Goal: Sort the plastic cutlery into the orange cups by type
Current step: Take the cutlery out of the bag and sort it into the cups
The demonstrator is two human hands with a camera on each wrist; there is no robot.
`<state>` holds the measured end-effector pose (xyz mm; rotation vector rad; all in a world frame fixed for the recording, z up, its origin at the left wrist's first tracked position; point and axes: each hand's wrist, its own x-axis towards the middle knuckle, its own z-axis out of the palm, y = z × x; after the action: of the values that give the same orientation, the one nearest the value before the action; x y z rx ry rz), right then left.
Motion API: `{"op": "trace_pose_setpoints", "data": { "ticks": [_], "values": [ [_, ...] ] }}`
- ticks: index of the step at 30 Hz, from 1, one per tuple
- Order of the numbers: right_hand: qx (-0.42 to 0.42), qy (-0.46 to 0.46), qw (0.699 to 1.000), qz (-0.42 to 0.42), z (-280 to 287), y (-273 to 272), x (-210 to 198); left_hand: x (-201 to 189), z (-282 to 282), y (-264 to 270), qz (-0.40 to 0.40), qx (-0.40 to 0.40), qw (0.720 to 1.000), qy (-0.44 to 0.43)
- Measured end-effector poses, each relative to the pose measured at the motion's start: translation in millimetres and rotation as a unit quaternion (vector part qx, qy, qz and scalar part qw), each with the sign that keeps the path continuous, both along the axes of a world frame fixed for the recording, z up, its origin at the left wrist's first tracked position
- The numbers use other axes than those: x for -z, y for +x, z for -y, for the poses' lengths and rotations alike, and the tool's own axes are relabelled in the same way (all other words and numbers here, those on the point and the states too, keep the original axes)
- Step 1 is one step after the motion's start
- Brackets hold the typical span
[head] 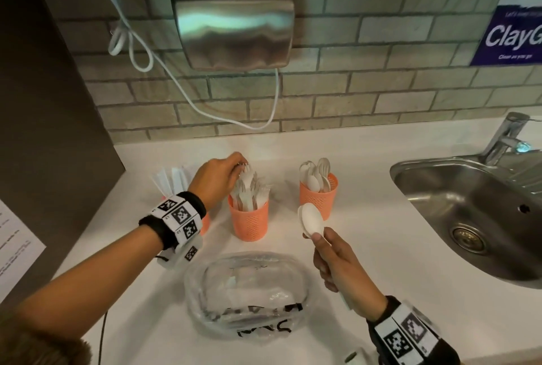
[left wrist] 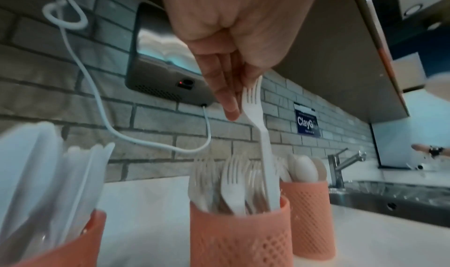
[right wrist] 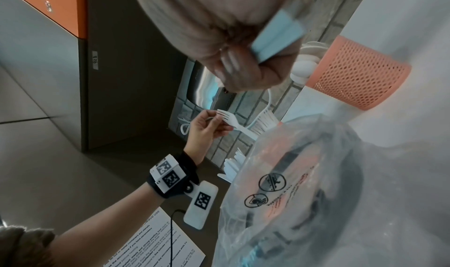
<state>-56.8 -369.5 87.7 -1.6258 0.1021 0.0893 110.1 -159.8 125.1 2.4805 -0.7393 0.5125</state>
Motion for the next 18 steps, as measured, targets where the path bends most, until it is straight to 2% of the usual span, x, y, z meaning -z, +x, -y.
{"op": "trace_pose_setpoints", "data": {
  "ticks": [10, 13, 16, 18],
  "values": [
    [0.034, -0.027, 0.998, 0.040, 16, 4, 5, 25, 11, 4, -0.047, -0.032, 0.985, 0.163],
    [0.033, -0.020, 0.998, 0.043, 19, 5, 4, 26, 15, 7, -0.034, -0.041, 0.962, 0.266],
    [0.041, -0.010, 0.998, 0.047, 18, 6, 0, 22, 20, 6, 0.031, -0.037, 0.939, 0.341],
    [0.050, 0.005, 0.998, 0.043, 18, 5, -2, 18, 23, 3, 0.045, -0.048, 0.916, 0.395]
  ]
}}
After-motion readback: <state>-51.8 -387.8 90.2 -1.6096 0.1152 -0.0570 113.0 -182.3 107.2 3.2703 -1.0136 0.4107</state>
